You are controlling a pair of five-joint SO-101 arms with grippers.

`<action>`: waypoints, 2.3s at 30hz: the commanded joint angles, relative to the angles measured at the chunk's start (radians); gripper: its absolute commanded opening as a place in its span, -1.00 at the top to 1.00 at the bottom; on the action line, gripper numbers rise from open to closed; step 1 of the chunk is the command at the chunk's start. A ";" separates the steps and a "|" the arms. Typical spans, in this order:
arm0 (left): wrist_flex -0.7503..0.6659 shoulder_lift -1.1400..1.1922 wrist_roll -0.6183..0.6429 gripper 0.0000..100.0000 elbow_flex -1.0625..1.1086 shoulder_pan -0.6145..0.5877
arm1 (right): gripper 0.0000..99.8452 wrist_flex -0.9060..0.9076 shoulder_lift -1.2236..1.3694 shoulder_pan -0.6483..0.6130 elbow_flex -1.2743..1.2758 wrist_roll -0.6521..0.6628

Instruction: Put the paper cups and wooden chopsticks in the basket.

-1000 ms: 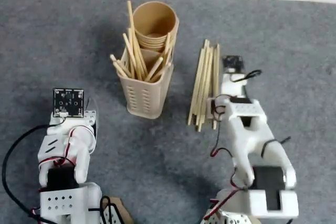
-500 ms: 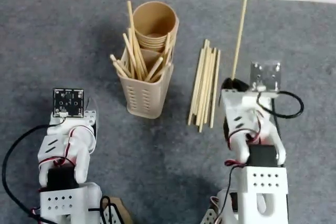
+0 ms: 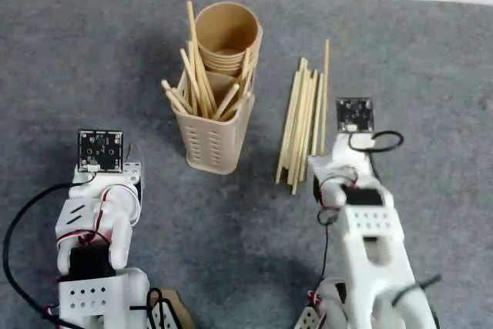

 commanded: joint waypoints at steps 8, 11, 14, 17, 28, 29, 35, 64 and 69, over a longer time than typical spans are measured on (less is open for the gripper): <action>-0.017 -0.012 0.012 0.69 -0.004 -0.002 | 0.99 -0.021 0.412 0.005 -0.251 -0.008; -0.017 -0.012 0.012 0.69 -0.004 -0.002 | 0.99 -0.019 0.463 0.022 -0.269 -0.008; -0.017 -0.012 0.012 0.69 -0.004 -0.002 | 0.99 -0.019 0.469 0.035 -0.268 -0.008; -0.017 -0.012 0.012 0.69 -0.004 -0.002 | 0.98 -0.018 0.469 0.033 -0.265 -0.008; -0.018 -0.012 0.012 0.69 -0.004 -0.002 | 0.73 0.071 0.466 0.031 -0.292 -0.008; -0.018 -0.012 0.012 0.69 -0.004 -0.002 | 0.70 0.082 0.466 0.033 -0.298 -0.008; -0.018 -0.012 0.012 0.69 -0.004 -0.002 | 0.68 0.099 0.466 0.008 -0.340 -0.009; -0.018 -0.012 0.012 0.69 -0.004 -0.002 | 0.99 0.039 0.452 0.030 -0.352 -0.008; -0.018 -0.012 0.012 0.69 -0.004 -0.002 | 0.99 0.045 0.104 0.028 -0.223 -0.009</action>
